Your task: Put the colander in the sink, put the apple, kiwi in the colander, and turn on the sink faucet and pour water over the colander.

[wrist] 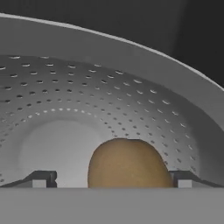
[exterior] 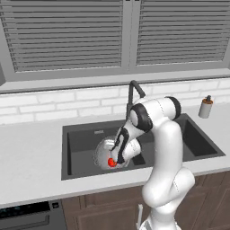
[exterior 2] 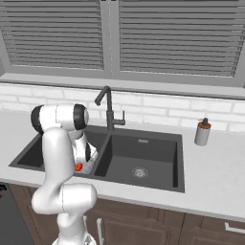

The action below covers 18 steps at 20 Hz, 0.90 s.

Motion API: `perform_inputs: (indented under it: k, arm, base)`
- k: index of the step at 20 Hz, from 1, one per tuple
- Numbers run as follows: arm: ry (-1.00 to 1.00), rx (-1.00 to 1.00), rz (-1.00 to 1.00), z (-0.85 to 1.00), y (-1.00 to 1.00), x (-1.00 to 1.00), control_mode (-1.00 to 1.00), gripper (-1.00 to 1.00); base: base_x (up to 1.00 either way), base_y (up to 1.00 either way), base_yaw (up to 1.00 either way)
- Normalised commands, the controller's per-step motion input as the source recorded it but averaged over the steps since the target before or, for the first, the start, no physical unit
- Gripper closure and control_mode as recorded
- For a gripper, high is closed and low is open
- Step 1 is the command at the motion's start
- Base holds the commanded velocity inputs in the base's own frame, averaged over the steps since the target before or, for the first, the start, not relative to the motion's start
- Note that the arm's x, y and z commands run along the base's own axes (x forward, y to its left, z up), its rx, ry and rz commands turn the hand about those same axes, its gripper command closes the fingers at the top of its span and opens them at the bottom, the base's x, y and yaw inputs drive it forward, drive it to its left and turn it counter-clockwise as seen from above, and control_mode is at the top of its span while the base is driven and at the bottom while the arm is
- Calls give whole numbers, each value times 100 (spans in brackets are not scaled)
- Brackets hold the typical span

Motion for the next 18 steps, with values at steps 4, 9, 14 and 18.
perform_inputs:
  k: [4,9,14,18]
  arm:
    - [-6,7,0,9,0,77,-100,-100]
    - [-2,5,0,1,11,100,-100,-100]
    - [3,1,0,0,1,100,-100,-100]
    - [27,0,2,27,-6,74,-100,-100]
  base:
    - [0,0,0]
    - [0,0,0]
    - [0,0,0]
    - [0,0,0]
